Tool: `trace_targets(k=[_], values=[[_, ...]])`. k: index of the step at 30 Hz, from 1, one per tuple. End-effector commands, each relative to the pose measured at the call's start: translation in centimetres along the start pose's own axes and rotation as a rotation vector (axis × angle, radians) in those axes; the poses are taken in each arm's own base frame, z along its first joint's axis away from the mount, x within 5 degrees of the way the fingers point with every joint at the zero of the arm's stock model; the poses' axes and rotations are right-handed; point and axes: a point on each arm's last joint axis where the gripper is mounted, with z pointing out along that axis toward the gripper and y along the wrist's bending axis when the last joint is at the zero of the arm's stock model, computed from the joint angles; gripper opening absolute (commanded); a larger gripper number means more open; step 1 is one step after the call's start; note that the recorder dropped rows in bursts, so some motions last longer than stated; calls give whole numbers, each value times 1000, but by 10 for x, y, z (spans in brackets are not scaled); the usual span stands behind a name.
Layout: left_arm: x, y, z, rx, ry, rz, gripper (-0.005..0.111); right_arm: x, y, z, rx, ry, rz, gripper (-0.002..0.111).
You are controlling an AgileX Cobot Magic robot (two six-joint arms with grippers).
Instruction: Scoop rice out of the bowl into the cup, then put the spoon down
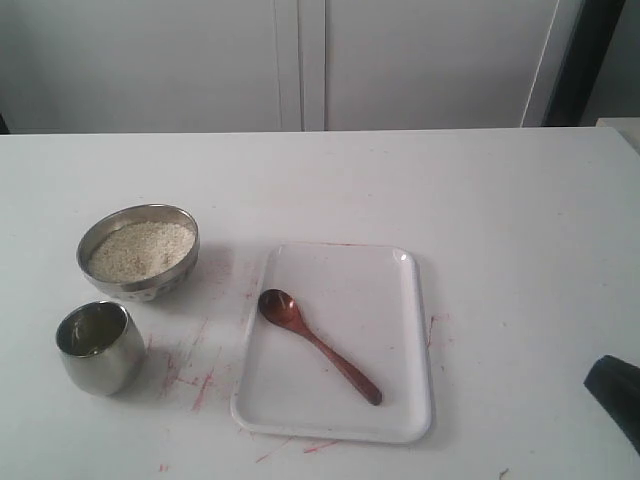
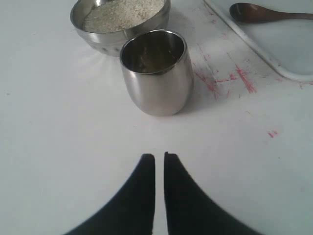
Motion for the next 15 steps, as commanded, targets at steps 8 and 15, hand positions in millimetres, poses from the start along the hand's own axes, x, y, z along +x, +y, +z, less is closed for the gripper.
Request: trace_targets(k=[8, 15], values=[[2, -1, 0, 11, 3, -5, 14, -2, -19, -4, 340, -58, 10, 0], [2, -1, 0, 11, 3, -5, 14, -3, -28, -8, 511, -87, 14, 0]])
